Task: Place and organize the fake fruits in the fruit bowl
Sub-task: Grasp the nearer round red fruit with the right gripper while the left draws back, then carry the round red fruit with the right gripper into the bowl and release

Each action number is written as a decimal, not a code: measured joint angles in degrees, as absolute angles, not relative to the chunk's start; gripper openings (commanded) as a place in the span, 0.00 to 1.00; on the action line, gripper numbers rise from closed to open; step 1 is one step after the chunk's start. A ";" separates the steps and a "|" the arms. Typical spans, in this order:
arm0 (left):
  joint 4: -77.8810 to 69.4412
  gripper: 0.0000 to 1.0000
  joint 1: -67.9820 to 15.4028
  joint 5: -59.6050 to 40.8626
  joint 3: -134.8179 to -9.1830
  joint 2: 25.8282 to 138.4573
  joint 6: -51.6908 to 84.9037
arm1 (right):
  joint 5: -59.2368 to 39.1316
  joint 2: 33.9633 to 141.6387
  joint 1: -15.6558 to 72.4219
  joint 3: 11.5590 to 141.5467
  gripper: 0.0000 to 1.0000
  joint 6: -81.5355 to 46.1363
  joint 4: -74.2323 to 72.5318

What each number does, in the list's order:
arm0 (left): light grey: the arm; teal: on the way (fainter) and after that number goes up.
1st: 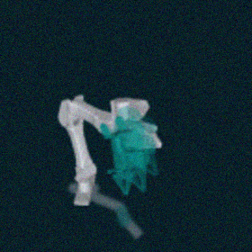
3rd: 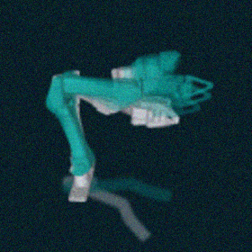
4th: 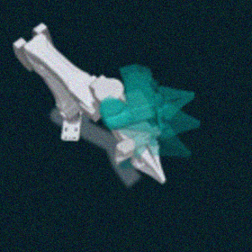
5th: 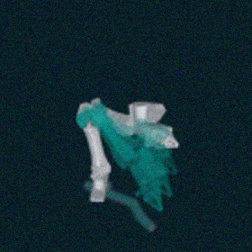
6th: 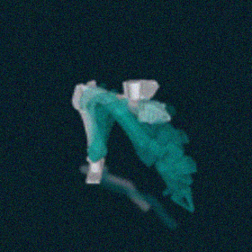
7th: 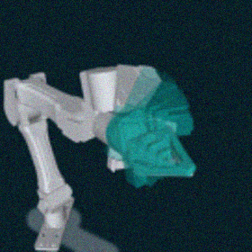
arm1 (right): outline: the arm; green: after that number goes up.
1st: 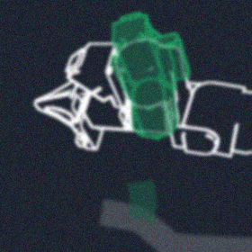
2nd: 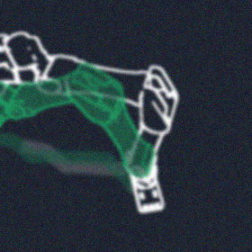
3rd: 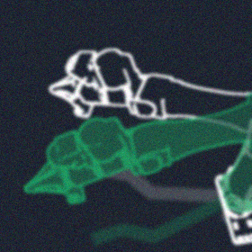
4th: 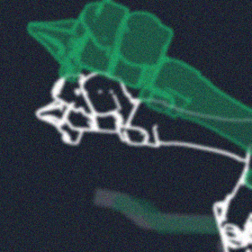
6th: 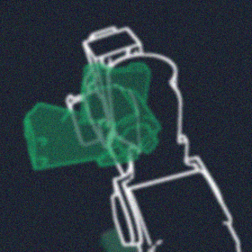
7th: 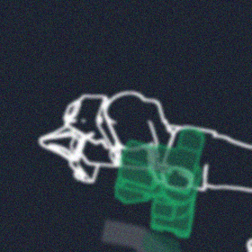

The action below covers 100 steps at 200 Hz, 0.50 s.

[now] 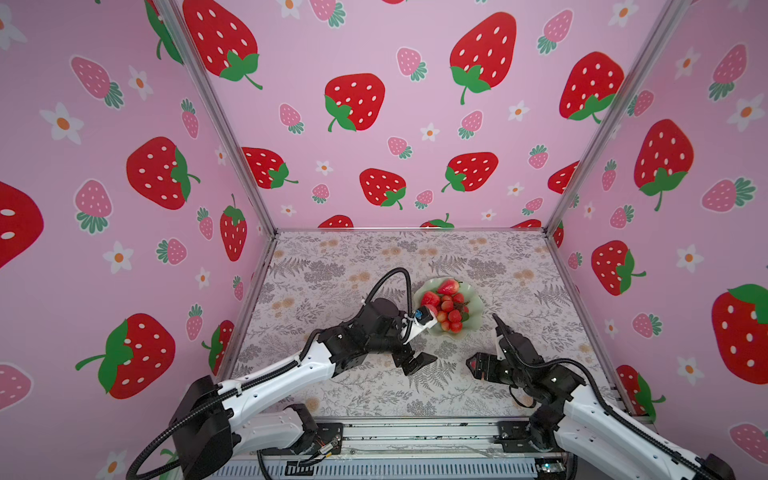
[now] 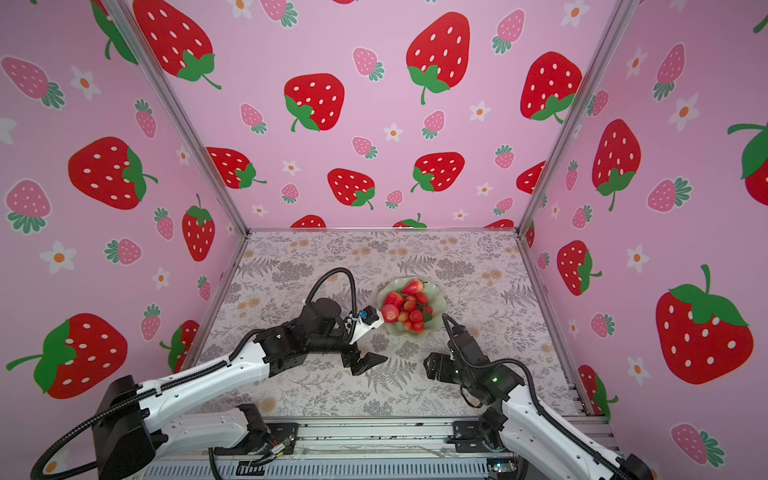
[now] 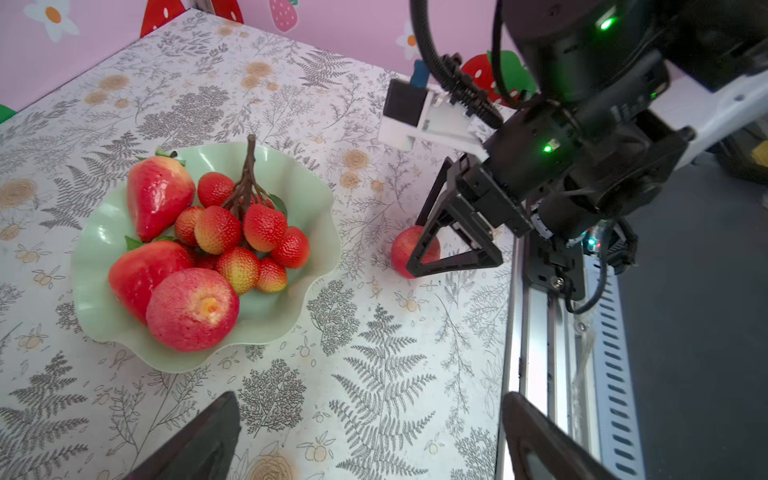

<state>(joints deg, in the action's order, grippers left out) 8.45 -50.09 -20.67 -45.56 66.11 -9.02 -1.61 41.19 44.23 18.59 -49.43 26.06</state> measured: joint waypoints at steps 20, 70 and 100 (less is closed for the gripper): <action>9.65 0.99 -50.65 -21.10 -45.04 63.68 -9.45 | 2.39 44.47 49.56 18.61 0.79 -52.82 27.09; 9.65 0.99 -51.07 -20.99 -42.44 59.37 -10.31 | 8.54 49.34 53.54 20.29 0.69 -57.78 27.99; 9.19 0.99 -51.07 -21.04 -42.28 59.24 -10.52 | 11.73 48.95 53.74 20.95 0.72 -59.11 28.18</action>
